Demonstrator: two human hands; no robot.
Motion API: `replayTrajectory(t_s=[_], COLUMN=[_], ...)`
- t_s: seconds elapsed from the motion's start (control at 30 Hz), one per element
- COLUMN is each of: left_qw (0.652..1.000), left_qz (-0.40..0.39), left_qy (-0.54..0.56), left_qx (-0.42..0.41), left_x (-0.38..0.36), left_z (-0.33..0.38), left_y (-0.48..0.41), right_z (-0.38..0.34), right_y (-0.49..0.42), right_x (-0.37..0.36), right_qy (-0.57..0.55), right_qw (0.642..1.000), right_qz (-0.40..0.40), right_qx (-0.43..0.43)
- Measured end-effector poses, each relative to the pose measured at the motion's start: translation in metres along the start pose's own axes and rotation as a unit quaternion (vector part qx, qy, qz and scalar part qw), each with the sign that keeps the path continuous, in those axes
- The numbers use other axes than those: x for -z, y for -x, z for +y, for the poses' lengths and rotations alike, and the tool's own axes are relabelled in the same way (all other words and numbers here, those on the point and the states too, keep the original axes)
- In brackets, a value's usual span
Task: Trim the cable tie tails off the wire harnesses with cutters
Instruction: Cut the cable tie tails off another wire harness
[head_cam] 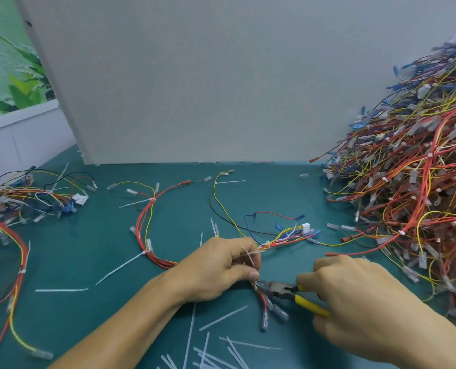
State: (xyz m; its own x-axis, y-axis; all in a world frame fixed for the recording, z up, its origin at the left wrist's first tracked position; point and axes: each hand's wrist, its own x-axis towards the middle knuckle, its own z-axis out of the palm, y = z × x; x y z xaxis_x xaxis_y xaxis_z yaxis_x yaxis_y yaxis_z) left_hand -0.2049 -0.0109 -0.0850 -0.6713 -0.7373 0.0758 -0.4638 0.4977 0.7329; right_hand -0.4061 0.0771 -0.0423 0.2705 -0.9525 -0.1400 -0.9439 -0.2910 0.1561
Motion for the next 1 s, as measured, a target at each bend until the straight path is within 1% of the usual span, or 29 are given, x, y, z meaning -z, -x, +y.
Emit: replayTrajectory(t_s=[0.63, 0.87, 1.0], left_qw=[1.0, 1.0, 0.998], left_qz=[0.0, 0.019, 0.045], left_qy=[0.004, 0.005, 0.036], left_qx=[0.003, 0.004, 0.003], left_x=[-0.0015, -0.0048, -0.0055], left_z=[0.0002, -0.0048, -0.0072], left_y=[0.0012, 0.0012, 0.0026], right_z=[-0.0053, -0.0043, -0.0039], right_y=[-0.0056, -0.0076, -0.0081], right_x=[-0.0053, -0.0067, -0.0092], right_qy=[0.028, 0.028, 0.015], right_qw=[0.999, 0.999, 1.0], right_qz=[-0.012, -0.021, -0.02], right_qx=[-0.009, -0.004, 0.002])
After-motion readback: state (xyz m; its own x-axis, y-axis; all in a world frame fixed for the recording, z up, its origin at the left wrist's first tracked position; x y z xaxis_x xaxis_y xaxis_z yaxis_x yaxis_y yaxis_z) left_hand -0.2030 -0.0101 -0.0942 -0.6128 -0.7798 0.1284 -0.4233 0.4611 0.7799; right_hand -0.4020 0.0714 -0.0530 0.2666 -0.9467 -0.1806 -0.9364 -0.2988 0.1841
